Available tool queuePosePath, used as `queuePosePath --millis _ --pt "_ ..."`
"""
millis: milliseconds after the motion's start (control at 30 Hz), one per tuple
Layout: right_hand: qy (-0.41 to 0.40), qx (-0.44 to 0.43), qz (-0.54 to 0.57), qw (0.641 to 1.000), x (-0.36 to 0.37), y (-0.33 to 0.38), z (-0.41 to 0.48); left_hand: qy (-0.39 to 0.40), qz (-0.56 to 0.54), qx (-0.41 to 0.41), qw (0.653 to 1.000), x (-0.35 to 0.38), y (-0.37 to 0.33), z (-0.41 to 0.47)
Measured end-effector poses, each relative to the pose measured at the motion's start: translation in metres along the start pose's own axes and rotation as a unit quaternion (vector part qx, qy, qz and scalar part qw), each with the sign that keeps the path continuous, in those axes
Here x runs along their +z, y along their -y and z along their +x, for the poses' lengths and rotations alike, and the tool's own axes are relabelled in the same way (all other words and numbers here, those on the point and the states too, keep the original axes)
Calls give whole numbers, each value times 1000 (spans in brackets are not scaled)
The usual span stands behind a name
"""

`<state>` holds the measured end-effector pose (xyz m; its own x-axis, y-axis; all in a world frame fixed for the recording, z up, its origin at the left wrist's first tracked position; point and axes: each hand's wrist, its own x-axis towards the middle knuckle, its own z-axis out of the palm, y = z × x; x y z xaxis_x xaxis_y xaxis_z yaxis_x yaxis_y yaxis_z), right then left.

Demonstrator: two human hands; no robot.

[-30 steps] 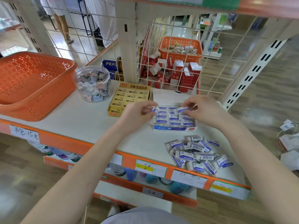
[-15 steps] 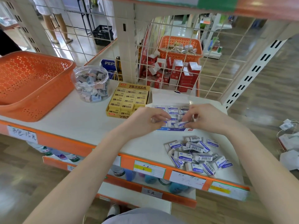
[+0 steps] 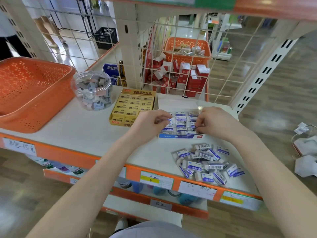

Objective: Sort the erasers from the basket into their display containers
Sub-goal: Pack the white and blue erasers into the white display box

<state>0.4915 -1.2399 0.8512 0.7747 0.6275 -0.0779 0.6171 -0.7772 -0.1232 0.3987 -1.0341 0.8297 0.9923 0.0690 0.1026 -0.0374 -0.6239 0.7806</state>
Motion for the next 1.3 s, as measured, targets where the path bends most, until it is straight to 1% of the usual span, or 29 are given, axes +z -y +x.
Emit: queuePosePath --millis 133,267,400,500,600,700,867,1100,1300 --pt "-10 5 -18 1000 4 -2 2 16 4 -3 1000 -2 1 0" --pt "-20 3 -17 1000 5 -2 0 7 -5 -5 1000 -1 3 0" --pt "9 9 -27 1000 2 1 1 -2 -18 -7 1000 -1 2 0" --pt "25 21 8 999 -8 1 1 -12 -42 -17 999 -3 1 2" --pt "8 29 53 998 -25 1 -1 -18 -60 -32 998 -3 3 3" --pt "-2 7 60 998 -31 6 2 -18 -69 -41 997 -2 5 4" --pt "38 -42 8 998 -18 25 17 -19 -88 -57 994 -5 4 5" --pt "-16 -44 11 999 0 28 21 -40 -105 -60 992 -4 7 6" --pt "-41 -18 85 995 4 22 19 -48 -108 -47 992 -2 7 4"
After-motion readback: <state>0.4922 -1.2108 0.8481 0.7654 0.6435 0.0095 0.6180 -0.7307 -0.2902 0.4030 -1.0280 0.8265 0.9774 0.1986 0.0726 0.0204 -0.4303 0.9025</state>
